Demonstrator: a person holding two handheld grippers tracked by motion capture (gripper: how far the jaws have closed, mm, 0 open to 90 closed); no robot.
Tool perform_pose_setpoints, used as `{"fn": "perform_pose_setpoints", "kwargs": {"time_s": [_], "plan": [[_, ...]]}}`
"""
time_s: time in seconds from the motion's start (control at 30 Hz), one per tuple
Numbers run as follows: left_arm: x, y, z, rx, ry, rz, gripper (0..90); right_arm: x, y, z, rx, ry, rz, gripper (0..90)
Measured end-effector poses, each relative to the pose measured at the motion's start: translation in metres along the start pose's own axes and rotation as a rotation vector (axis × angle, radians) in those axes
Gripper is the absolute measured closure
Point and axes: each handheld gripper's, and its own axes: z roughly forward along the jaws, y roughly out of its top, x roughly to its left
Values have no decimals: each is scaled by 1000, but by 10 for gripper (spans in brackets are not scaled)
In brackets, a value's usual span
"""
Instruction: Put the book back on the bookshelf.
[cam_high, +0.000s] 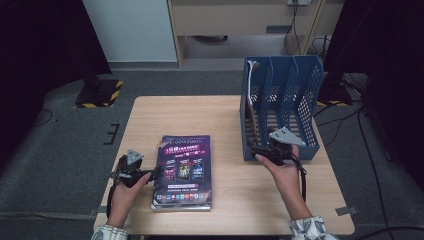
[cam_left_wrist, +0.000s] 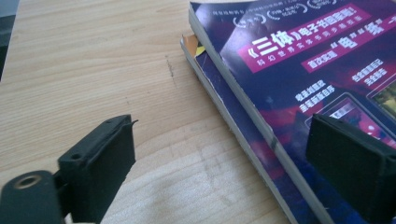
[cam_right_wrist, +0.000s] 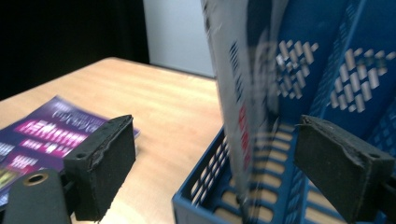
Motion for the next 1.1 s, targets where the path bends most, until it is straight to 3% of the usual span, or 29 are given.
{"fn": "perform_pose_setpoints", "kwargs": {"time_s": [0.13,0.3,0.43,0.7,0.87,1.1], "plan": [[-4,3,-2,-20,-16,9,119,1,-3,-6,15,-23,-34,161],[-13,4,-5,-27,-69,30,173,18,-15,-12,32,12,-89,198],[-16,3,-2,-12,-93,38,205,27,-20,-9,45,45,-91,204],[-17,5,6,-15,-144,29,292,47,-30,0,95,149,-151,201],[-20,5,12,2,-155,46,326,60,-35,6,136,202,-175,176],[-20,5,18,12,-190,15,328,81,-46,15,201,281,-172,142]]}}
